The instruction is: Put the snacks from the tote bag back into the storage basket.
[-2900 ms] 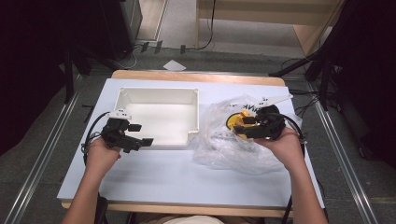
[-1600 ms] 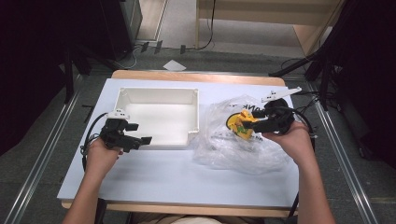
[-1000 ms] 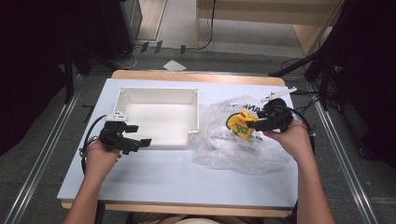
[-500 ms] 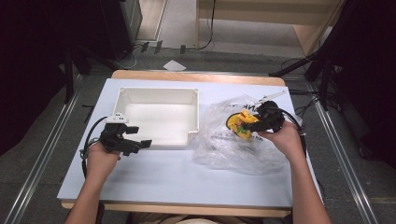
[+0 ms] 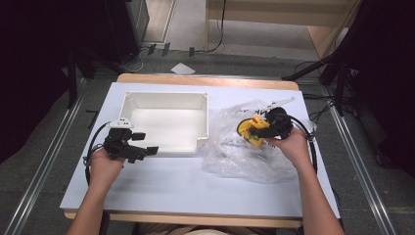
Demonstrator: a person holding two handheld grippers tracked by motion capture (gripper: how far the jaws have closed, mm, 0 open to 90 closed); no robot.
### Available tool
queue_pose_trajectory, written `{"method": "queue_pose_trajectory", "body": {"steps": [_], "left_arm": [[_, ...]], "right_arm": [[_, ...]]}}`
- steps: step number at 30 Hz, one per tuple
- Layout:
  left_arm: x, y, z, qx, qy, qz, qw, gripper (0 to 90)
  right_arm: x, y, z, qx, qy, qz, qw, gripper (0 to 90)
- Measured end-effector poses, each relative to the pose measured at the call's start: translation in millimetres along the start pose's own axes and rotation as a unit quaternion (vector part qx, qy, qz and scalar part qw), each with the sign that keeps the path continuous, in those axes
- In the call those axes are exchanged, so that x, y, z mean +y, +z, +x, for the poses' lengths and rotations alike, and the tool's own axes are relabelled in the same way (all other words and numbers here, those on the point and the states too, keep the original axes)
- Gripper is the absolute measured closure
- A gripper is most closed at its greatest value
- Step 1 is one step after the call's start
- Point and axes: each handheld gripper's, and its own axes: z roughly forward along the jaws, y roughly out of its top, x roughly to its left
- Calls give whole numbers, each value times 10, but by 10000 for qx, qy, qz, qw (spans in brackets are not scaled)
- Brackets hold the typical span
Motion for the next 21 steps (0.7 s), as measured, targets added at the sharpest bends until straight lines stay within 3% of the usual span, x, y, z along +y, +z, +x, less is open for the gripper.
{"method": "queue_pose_trajectory", "body": {"steps": [21], "left_arm": [[13,73,-59,-61,127,180,9997,174]], "right_arm": [[20,-1,77,-218,-294,59,9993,515]]}}
